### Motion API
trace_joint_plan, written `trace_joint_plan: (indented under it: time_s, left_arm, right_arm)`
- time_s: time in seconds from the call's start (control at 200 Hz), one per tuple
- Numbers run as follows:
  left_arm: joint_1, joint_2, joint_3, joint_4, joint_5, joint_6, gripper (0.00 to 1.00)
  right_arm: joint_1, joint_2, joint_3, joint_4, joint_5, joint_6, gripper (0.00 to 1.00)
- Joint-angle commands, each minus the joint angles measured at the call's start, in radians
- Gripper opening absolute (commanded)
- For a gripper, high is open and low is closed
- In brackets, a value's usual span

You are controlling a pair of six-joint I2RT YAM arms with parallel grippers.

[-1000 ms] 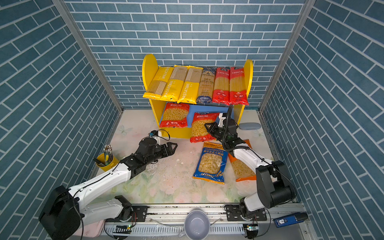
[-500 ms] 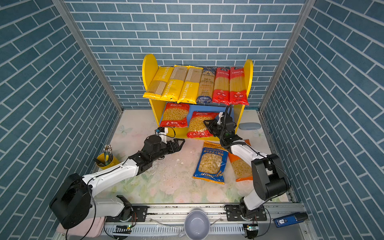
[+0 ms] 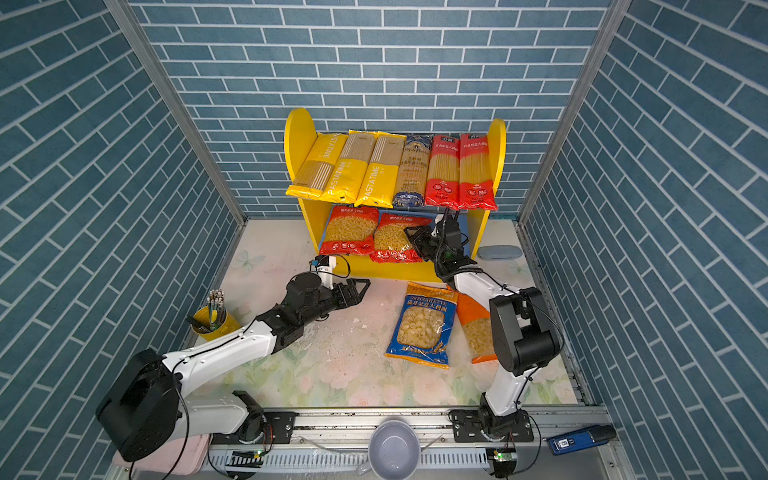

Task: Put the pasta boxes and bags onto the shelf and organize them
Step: 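Push the fusilli bag into the shelf with the right gripper while the left draws back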

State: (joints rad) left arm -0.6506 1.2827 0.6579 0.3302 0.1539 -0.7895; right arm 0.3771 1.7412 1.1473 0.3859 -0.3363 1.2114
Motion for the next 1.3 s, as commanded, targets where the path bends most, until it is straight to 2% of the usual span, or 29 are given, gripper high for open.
trace_joint_plan:
  time_s: [0.0,0.165,0.42,0.57,0.72,0.895,1.045,1.185,1.295]
  left_arm:
    - [-0.01,-0.018,-0.024,-0.013,-0.014,0.006,0.94]
    - [-0.021,-0.011,-0.024,-0.017,-0.017,0.009,0.93]
    - [-0.028,0.001,-0.02,-0.02,-0.022,0.018,0.93]
    - [-0.027,-0.005,-0.033,-0.02,-0.027,0.018,0.93]
    - [-0.028,-0.01,-0.056,-0.019,-0.036,0.012,0.93]
    - [-0.029,-0.01,-0.064,-0.02,-0.034,0.012,0.92]
    - [-0.029,-0.014,-0.064,-0.023,-0.036,0.015,0.92]
    - [-0.03,-0.01,-0.07,-0.014,-0.034,0.009,0.92]
    - [-0.035,-0.012,-0.067,-0.016,-0.033,0.009,0.92]
  right_arm:
    - [-0.001,-0.048,0.045,-0.095,-0.008,-0.064,0.45]
    - [-0.001,-0.139,-0.01,-0.187,-0.012,-0.109,0.54]
    - [-0.001,-0.255,-0.146,-0.286,0.035,-0.157,0.55]
    - [0.006,-0.31,-0.23,-0.275,0.026,-0.159,0.55]
    - [0.035,-0.367,-0.285,-0.288,0.066,-0.158,0.56]
    - [0.069,-0.369,-0.345,-0.218,0.074,-0.119,0.6]
    - [0.132,-0.327,-0.359,-0.134,0.088,-0.071,0.67]
    - [0.166,-0.281,-0.369,0.026,0.121,-0.016,0.68]
    - [0.171,-0.252,-0.364,0.086,0.17,-0.016,0.69]
